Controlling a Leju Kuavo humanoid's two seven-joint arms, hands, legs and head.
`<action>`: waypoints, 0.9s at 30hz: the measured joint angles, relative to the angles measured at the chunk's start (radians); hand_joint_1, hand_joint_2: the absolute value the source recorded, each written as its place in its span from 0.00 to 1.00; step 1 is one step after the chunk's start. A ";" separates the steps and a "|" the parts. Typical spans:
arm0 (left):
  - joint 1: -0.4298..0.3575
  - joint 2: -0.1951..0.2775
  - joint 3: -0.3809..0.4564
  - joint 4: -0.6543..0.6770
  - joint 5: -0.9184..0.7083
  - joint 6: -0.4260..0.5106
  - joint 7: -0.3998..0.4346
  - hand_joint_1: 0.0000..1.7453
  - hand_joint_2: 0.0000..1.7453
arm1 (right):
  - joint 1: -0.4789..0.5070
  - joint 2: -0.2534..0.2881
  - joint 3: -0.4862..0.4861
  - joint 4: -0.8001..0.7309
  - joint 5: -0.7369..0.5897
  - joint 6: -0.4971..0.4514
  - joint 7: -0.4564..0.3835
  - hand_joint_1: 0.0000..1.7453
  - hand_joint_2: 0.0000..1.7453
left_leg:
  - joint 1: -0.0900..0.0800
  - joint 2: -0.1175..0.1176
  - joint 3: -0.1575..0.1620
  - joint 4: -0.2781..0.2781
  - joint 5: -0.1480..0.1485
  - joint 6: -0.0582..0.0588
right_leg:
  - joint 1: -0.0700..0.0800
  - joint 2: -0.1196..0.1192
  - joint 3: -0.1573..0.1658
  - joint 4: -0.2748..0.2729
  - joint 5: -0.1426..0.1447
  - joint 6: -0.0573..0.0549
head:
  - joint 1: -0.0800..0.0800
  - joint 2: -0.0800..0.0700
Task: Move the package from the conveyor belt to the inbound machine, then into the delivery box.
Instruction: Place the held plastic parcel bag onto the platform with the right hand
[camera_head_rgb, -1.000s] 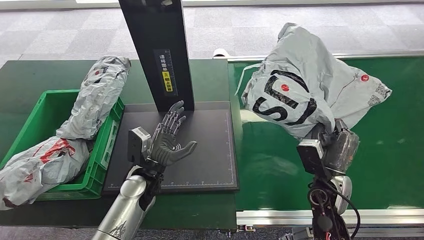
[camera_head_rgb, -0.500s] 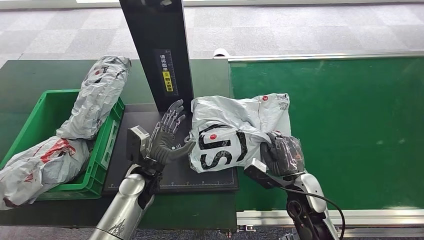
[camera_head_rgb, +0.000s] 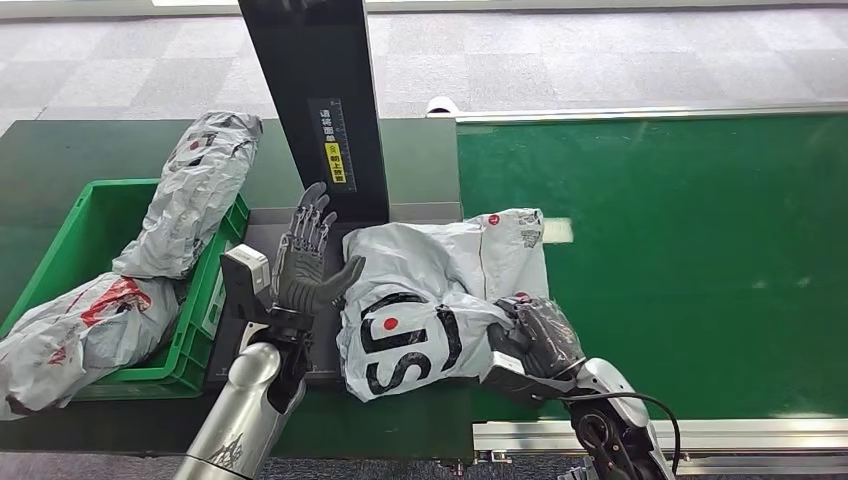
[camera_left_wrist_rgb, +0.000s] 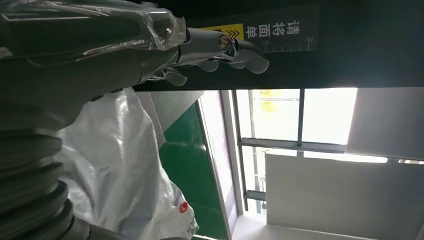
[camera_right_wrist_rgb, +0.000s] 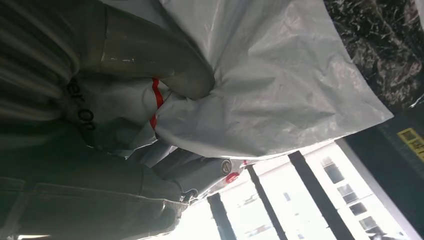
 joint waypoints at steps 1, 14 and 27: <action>-0.001 -0.001 0.000 0.000 0.000 0.002 0.000 0.00 1.00 | 0.000 -0.003 0.004 -0.004 -0.003 0.015 -0.007 1.00 1.00 | 0.000 0.000 0.000 0.000 0.000 0.000 | 0.000 0.000 0.000 0.000 0.000 0.000 | 0.000 0.000; -0.001 -0.002 0.004 -0.004 0.008 0.003 0.000 0.00 1.00 | -0.023 -0.032 0.047 -0.004 -0.018 0.143 -0.056 0.38 1.00 | 0.000 0.000 0.000 0.000 0.000 0.000 | 0.000 0.000 0.000 0.000 0.000 0.000 | 0.000 0.000; -0.001 -0.002 0.008 -0.004 0.008 0.001 0.000 0.00 1.00 | -0.068 -0.043 0.071 0.024 -0.046 0.170 -0.074 0.00 1.00 | 0.000 0.000 0.000 0.000 0.000 0.000 | 0.000 0.000 0.000 0.000 0.000 0.000 | 0.000 0.000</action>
